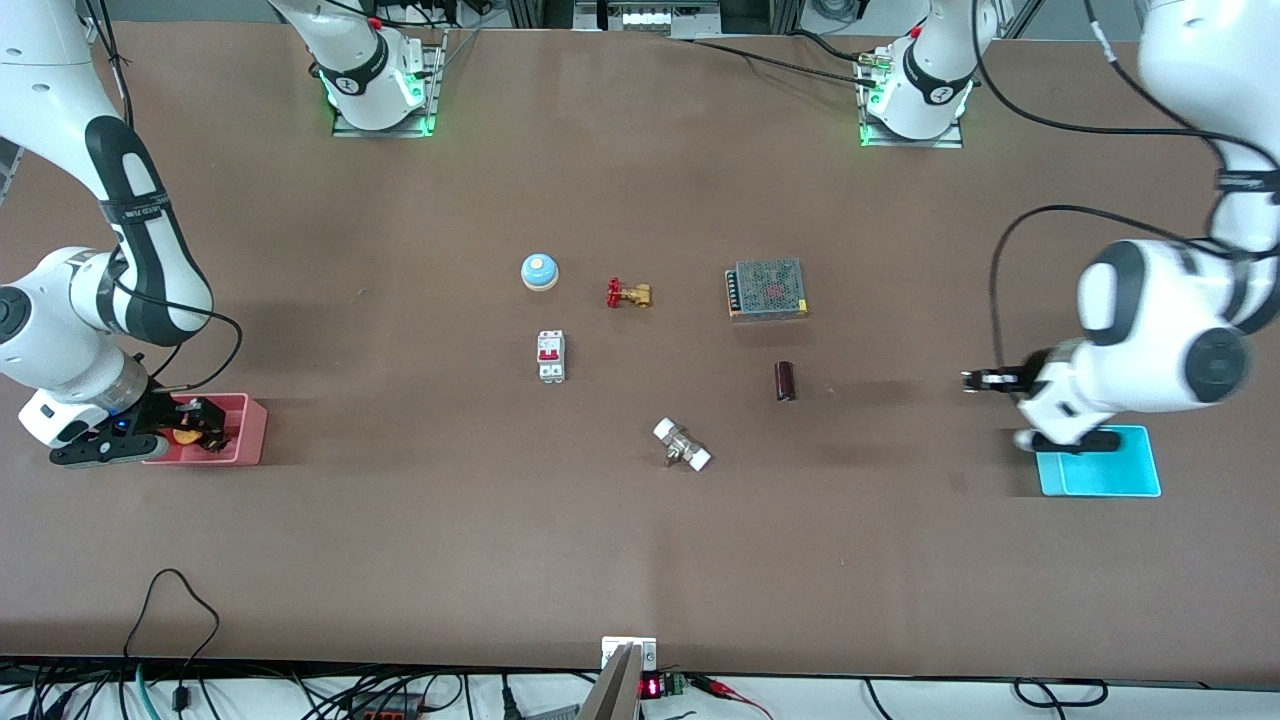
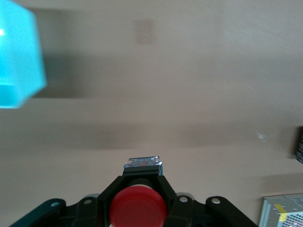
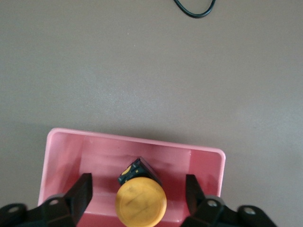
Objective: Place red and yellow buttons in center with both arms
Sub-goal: 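Lift the red button with the left gripper and carry it toward the table center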
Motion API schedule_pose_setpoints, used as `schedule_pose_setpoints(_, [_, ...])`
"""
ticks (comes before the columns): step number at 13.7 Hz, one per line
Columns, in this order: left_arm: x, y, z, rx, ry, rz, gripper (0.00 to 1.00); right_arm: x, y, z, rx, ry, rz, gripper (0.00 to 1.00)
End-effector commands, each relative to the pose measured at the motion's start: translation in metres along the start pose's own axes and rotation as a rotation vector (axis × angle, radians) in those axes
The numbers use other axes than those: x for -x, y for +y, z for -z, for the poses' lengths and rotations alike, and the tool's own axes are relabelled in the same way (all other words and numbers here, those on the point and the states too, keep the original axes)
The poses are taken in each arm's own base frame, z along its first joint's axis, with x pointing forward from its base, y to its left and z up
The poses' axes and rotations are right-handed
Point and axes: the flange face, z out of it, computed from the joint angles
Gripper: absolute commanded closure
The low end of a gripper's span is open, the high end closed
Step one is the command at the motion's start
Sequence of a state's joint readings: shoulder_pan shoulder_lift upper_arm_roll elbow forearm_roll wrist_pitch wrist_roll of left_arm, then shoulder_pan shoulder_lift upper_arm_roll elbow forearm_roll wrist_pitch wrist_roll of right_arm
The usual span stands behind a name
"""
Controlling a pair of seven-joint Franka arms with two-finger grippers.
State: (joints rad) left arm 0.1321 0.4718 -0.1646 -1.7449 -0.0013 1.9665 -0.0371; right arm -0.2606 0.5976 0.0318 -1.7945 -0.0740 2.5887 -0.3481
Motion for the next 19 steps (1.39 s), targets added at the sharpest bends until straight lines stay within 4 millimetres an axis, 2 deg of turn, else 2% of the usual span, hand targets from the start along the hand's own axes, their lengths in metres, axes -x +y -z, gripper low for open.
schedule_pose_setpoints(1, [0.008,0.036,-0.022,-0.016,0.027,-0.042,0.71,0.000,0.002,-0.002,-0.017,-0.002,0.006,0.24])
schedule_pose_setpoints(4, [0.015,0.038,-0.061,-0.010,0.134,-0.051,0.70,0.001,0.002,-0.002,-0.017,-0.003,0.021,0.38])
schedule_pose_setpoints(7, [0.025,0.035,-0.077,-0.008,0.174,-0.048,0.70,0.001,0.002,-0.002,-0.017,-0.003,0.030,0.50])
schedule_pose_setpoints(10, [0.033,0.034,-0.092,-0.007,0.184,-0.045,0.67,0.001,0.002,-0.004,-0.019,-0.005,0.040,0.57])
schedule_pose_setpoints(11, [0.033,0.034,-0.092,-0.007,0.184,-0.045,0.46,0.001,0.002,-0.004,-0.018,-0.006,0.043,0.60])
schedule_pose_setpoints(12, [0.033,0.035,-0.087,-0.008,0.190,-0.053,0.00,0.001,0.002,-0.005,-0.019,-0.007,0.043,0.66])
schedule_pose_setpoints(15, [0.037,0.039,-0.033,-0.018,0.275,-0.067,0.00,-0.001,0.002,0.001,-0.017,-0.004,0.056,0.71])
schedule_pose_setpoints(16, [0.040,0.041,-0.003,-0.022,0.326,-0.069,0.00,-0.002,0.002,0.004,-0.022,-0.015,0.057,0.71])
schedule_pose_setpoints(17, [0.044,0.042,0.017,-0.025,0.353,-0.069,0.00,-0.006,0.004,0.009,-0.027,-0.029,0.057,0.71])
schedule_pose_setpoints(19, [0.037,0.030,0.073,-0.034,0.317,-0.044,0.00,-0.015,0.004,0.026,-0.039,-0.053,0.060,0.71])
